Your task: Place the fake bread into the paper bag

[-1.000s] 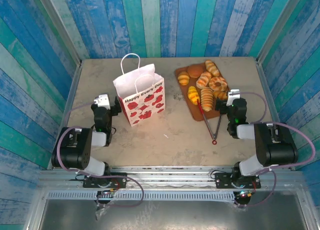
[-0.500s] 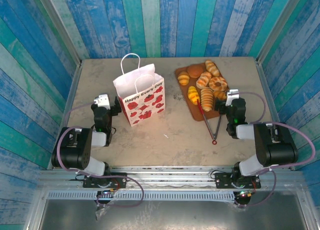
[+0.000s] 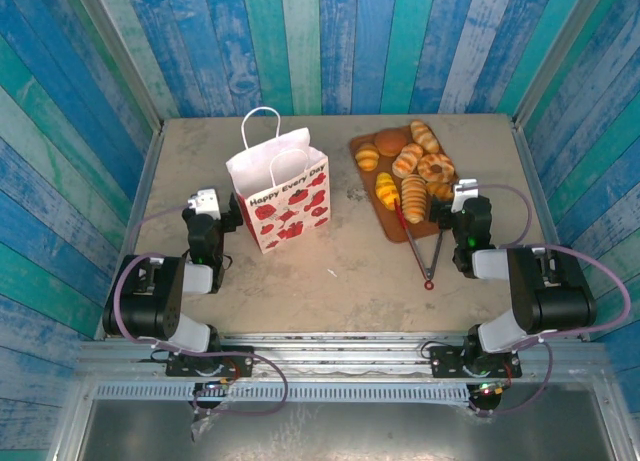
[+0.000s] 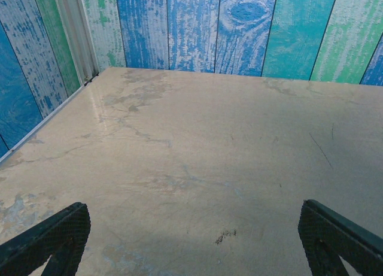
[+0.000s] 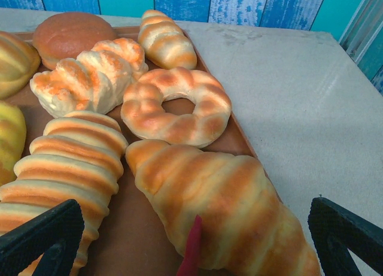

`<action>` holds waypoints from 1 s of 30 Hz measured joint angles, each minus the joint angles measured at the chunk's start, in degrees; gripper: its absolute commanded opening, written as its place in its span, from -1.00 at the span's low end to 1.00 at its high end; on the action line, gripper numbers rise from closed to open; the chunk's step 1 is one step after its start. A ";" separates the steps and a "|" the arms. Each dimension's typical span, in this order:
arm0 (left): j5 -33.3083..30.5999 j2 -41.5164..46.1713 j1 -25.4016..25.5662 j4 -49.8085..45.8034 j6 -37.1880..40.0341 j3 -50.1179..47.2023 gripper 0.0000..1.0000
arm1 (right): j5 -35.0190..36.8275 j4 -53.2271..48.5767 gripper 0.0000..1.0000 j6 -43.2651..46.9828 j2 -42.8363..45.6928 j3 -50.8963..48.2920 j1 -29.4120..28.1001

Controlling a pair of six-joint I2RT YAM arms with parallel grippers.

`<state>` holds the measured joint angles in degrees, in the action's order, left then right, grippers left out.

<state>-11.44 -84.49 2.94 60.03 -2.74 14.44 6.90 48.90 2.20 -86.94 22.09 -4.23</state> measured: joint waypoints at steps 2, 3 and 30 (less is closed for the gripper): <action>0.00 0.00 0.00 0.00 0.00 0.00 0.87 | 0.00 0.02 1.00 0.02 0.00 0.00 0.00; 0.00 0.00 0.00 0.00 0.00 0.00 0.87 | 0.00 0.02 1.00 0.02 0.00 0.00 0.00; -5.60 46.75 -0.02 -54.69 -33.11 9.81 0.88 | -5.14 -61.42 1.00 -26.64 26.56 20.24 2.12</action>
<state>-17.04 -37.74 2.92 5.34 -35.86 24.25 1.76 -12.51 -24.45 -60.38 42.33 -2.11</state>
